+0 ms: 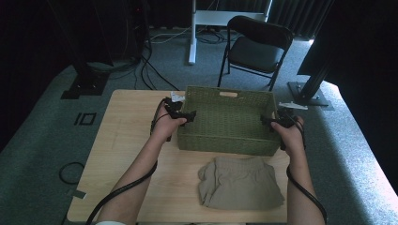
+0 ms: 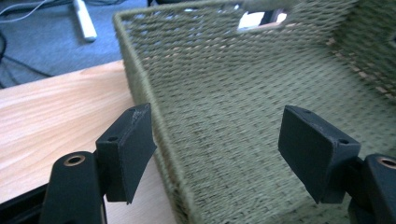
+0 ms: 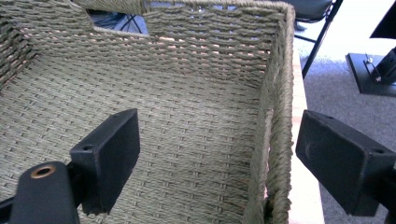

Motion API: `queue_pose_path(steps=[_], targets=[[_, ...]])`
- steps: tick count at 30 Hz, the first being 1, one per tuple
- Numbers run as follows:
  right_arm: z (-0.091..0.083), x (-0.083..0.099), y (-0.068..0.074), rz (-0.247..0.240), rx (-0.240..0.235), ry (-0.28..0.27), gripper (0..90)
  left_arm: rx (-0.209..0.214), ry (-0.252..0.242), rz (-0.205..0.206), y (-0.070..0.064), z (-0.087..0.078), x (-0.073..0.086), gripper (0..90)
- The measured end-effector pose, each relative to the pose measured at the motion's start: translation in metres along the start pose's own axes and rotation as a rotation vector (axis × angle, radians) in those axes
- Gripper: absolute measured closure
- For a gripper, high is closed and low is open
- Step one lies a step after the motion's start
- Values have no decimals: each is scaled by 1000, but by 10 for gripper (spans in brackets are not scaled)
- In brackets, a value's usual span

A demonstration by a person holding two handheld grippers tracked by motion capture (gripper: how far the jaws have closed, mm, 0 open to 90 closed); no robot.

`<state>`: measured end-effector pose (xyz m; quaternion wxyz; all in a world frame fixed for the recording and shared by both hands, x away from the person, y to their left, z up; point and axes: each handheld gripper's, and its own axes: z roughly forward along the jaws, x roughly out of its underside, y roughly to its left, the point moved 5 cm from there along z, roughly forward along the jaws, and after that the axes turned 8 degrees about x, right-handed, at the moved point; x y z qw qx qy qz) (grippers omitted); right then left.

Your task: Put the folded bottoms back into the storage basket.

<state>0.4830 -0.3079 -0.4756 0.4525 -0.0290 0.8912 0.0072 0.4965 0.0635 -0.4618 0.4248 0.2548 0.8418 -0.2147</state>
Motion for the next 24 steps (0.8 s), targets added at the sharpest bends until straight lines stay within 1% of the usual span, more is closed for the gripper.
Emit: queue_pose_path(steps=[2, 3, 4, 5, 6, 7, 10, 11, 13, 14, 15, 19, 21, 24], targets=[[-1, 0, 0, -5, -3, -4, 133, 8, -5, 1, -1, -2, -1, 249], [-5, -2, 1, -14, -12, -14, 133, 26, -26, 14, -3, -8, -5, 248], [-5, -2, 1, -14, -12, -14, 133, 26, -26, 14, -3, -8, -5, 241], [-9, -3, 2, -19, -22, -28, 132, 35, -38, 31, -4, -14, -7, 218], [-9, -3, 2, -19, -22, -28, 132, 35, -38, 31, -4, -14, -7, 216], [-15, -5, 3, -22, -31, -43, 132, 44, -40, 44, -5, -19, -8, 216], [-19, -6, 4, -20, -40, -55, 131, 53, -40, 52, -6, -24, -7, 219], [-24, -7, 6, -27, -52, -68, 130, 59, -34, 53, -7, -26, -6, 220], [-24, -7, 6, -27, -52, -68, 130, 61, -29, 50, -7, -28, -5, 220], [-31, -7, 10, -31, -81, -87, 129, 87, -29, 65, -12, -33, -4, 219], [-33, -7, 11, -35, -87, -92, 129, 93, -31, 63, -13, -34, -3, 218], [-40, -7, 15, -60, -103, -110, 129, 123, -52, 78, -22, -41, -3, 219], [-44, -6, 18, -72, -115, -117, 130, 131, -65, 103, -27, -45, -3, 219], [-49, -4, 22, -90, -128, -125, 130, 163, -79, 98, -34, -48, -3, 219]])
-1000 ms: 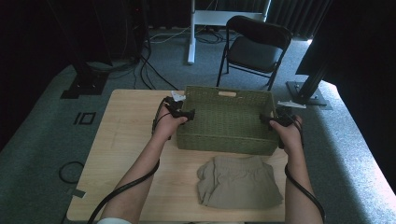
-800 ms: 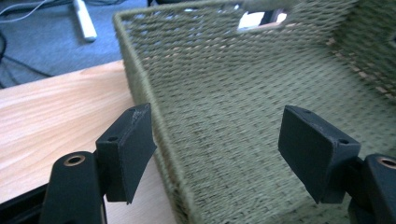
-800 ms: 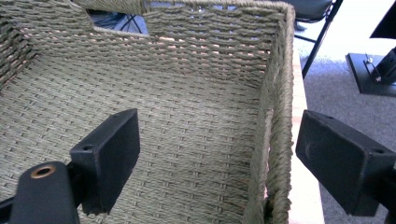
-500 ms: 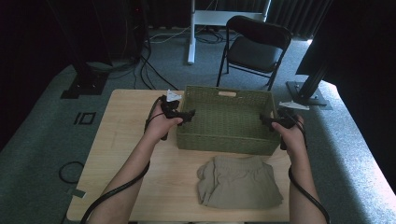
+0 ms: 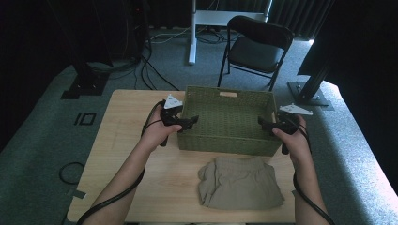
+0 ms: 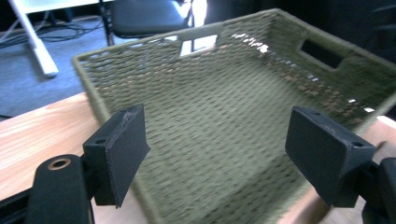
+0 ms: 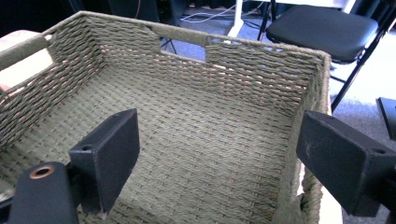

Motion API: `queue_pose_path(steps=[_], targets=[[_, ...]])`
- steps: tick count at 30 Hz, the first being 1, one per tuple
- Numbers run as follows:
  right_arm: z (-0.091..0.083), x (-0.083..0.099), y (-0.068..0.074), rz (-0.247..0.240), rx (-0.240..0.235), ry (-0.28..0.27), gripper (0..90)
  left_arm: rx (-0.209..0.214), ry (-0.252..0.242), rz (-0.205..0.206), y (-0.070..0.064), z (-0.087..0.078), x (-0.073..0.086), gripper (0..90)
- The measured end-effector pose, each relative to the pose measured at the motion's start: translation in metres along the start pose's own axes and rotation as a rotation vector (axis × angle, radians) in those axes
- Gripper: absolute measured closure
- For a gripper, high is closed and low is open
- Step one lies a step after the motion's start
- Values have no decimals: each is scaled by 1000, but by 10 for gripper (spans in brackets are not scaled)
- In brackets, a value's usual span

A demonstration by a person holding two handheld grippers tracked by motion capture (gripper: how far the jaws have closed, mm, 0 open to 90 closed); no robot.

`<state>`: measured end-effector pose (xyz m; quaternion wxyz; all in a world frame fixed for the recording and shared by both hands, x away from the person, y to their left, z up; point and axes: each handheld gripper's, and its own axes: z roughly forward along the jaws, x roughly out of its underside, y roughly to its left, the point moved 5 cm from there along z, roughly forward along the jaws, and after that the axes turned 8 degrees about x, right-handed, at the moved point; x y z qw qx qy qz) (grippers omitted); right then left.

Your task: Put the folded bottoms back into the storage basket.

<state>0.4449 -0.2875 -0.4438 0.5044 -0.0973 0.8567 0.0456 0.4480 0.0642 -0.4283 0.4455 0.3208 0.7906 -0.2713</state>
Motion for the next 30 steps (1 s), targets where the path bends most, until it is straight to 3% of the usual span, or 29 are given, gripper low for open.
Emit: queue_pose_path(steps=[6, 8, 9, 12, 17, 23, 30], targets=[[-11, 4, 11, -29, -30, -18, 130, 27, -3, 40, -17, -5, 1, 219], [-13, 5, 12, -31, -32, -22, 130, 27, -3, 40, -17, -5, 1, 219], [-18, 7, 16, -39, -40, -31, 130, 42, -1, 58, -24, -8, 3, 219], [-23, 8, 19, -49, -47, -40, 131, 49, -8, 58, -31, -9, 4, 219], [-32, 13, 25, -44, -66, -47, 131, 79, -13, 64, -43, -10, 8, 218], [-44, 25, 34, -35, -91, -66, 130, 97, 3, 104, -59, -11, 16, 219], [-52, 39, 40, -31, -109, -66, 130, 124, -4, 106, -74, -12, 26, 219]])
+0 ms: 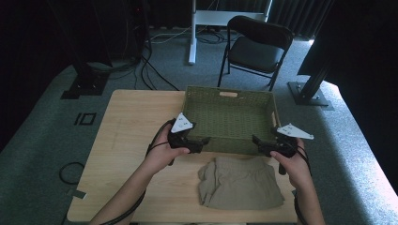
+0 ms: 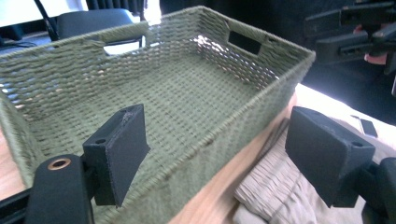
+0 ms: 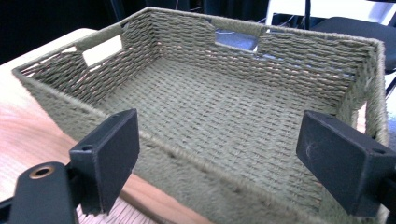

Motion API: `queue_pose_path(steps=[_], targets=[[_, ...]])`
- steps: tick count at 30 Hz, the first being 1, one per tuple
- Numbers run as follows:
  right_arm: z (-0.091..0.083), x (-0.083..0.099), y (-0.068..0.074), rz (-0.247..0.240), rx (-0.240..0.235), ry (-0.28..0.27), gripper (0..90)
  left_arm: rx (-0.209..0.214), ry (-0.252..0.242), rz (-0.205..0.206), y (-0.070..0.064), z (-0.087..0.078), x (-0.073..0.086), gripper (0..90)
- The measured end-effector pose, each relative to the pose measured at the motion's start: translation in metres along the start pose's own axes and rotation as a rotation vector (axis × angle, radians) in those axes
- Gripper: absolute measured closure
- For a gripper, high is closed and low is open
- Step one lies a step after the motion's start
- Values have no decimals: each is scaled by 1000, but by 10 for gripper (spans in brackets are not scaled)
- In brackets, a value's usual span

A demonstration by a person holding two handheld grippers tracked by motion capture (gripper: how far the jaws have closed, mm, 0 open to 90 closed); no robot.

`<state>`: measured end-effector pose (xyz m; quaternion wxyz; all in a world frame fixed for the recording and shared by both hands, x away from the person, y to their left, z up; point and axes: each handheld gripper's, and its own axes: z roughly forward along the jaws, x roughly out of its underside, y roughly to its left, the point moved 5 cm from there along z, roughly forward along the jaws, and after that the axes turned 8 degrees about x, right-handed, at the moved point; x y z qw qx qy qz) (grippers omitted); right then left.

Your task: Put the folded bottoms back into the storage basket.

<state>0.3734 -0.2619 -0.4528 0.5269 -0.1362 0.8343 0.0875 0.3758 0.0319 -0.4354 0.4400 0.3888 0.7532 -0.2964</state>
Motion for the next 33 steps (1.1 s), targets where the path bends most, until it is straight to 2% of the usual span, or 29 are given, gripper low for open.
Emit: queue_pose_path(steps=[2, 7, 9, 12, 18, 26, 33], targets=[[-3, 2, 2, -1, 1, -2, 130, 12, -3, -8, -5, 1, 2, 219], [-9, 10, 8, -18, 0, -11, 130, 30, 8, 11, -17, 4, 7, 219], [-11, 13, 11, -4, 1, -29, 130, 45, 4, 5, -22, 5, 9, 219], [-12, 22, 16, -24, -8, -10, 130, 56, 31, 20, -29, 9, 14, 219], [-13, 32, 25, -48, -32, -3, 130, 103, 42, 18, -47, 17, 25, 219], [-10, 57, 24, -58, -22, 34, 130, 114, 61, -18, -59, 29, 46, 218], [-8, 82, 17, -57, 6, 79, 130, 98, 93, -37, -63, 38, 64, 215]])
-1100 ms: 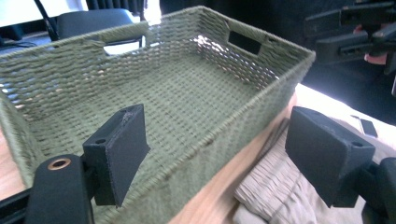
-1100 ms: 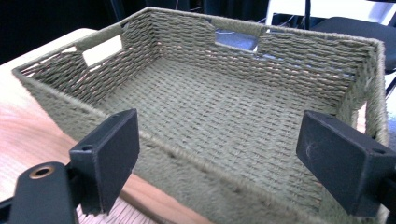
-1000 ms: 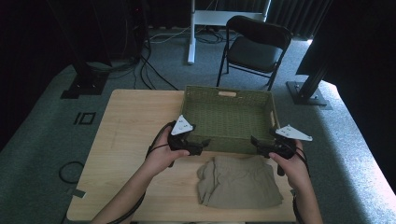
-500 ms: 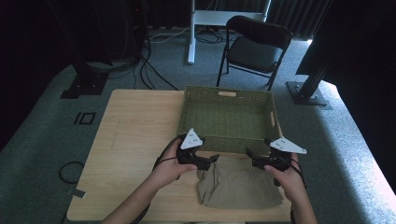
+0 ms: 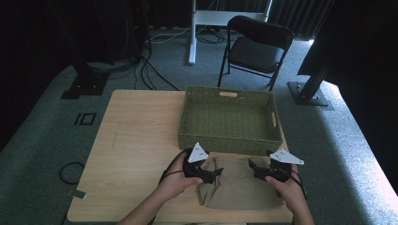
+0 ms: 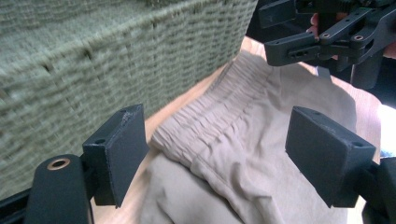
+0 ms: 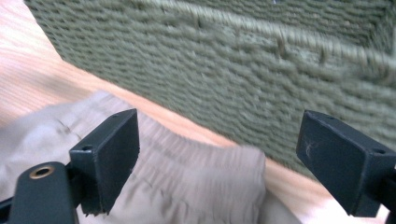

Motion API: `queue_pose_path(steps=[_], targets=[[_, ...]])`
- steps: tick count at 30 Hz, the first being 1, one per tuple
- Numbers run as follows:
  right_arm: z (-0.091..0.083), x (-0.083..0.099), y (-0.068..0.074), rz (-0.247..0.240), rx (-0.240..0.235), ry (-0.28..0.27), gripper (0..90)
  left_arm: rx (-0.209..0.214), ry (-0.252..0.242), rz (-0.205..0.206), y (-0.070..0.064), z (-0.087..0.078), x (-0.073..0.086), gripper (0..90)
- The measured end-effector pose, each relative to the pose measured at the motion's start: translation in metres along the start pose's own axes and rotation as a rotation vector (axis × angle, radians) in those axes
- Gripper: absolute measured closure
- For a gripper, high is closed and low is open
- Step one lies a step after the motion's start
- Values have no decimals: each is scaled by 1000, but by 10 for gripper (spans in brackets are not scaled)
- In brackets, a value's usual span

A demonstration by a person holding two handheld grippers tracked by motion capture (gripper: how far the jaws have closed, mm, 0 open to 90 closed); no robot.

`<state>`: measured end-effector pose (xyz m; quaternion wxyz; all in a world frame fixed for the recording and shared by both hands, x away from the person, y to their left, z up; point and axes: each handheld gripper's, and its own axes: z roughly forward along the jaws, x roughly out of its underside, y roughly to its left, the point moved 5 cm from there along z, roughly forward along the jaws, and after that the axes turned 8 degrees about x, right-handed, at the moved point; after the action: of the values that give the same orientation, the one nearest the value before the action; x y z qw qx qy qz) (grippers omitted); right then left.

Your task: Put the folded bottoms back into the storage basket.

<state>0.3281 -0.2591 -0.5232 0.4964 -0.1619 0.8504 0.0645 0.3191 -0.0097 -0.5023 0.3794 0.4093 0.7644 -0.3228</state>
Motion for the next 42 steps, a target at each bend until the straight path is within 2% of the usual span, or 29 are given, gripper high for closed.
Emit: queue_pose_path(steps=[6, 9, 12, 16, 21, 26, 33, 35, 41, 42], targets=[[-1, 17, -8, 9, 39, 28, 130, 3, 56, -18, -5, 13, 19, 215], [-2, 26, -9, 17, 37, 50, 130, -11, 86, -40, -6, 19, 31, 215], [-2, 35, -9, 10, 39, 72, 130, -29, 100, -47, -6, 22, 39, 215], [-1, 47, -11, 21, 49, 92, 130, -45, 121, -77, -7, 23, 48, 215], [-1, 60, -13, 29, 53, 122, 130, -33, 111, -106, -10, 27, 56, 210], [-1, 68, -15, 19, 56, 149, 133, -41, 162, -98, -10, 33, 65, 207], [-1, 77, -17, 25, 73, 178, 135, -60, 191, -105, -6, 38, 73, 201], [-1, 78, -17, 33, 72, 183, 135, -56, 189, -115, -5, 40, 74, 190], [0, 80, -17, 48, 69, 208, 136, -65, 179, -95, -3, 43, 74, 170], [1, 80, -17, 58, 66, 215, 138, -67, 174, -71, -2, 45, 74, 162]])
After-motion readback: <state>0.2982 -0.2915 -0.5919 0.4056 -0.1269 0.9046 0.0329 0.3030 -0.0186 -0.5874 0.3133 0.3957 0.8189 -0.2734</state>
